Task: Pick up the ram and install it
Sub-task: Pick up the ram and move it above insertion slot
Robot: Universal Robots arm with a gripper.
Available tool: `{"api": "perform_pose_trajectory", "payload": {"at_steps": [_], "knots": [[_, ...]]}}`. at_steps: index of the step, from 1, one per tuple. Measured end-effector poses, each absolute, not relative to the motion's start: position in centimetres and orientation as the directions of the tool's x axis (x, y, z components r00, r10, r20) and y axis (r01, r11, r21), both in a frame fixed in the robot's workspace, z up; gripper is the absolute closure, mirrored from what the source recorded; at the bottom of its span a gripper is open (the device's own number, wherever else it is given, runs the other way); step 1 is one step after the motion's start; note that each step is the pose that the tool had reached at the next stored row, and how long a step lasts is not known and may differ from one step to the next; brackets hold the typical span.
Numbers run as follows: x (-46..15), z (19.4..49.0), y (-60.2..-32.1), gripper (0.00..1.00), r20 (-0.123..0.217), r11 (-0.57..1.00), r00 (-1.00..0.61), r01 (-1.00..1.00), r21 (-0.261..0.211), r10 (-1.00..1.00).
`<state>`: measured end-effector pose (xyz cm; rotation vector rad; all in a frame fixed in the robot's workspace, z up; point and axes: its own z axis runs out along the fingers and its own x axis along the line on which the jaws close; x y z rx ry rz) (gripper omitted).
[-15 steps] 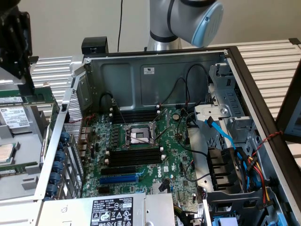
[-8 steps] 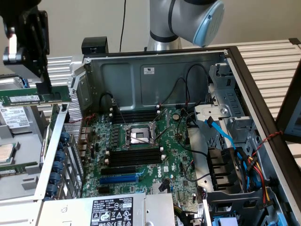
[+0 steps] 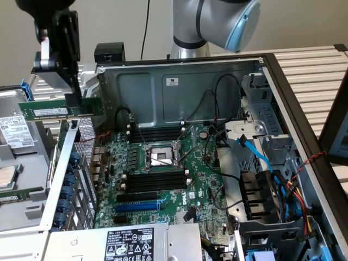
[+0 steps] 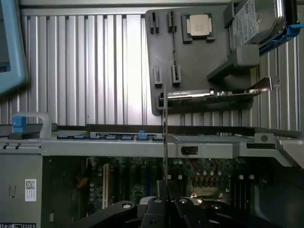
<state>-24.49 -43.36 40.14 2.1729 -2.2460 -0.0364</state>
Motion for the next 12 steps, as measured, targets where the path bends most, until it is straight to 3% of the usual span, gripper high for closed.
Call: {"api": "perform_pose_trajectory", "payload": {"at_steps": [12], "knots": [[-19.0,40.1,-43.4,0.88,-0.005,0.033,-0.033,-0.999,0.028,-0.999]]}}
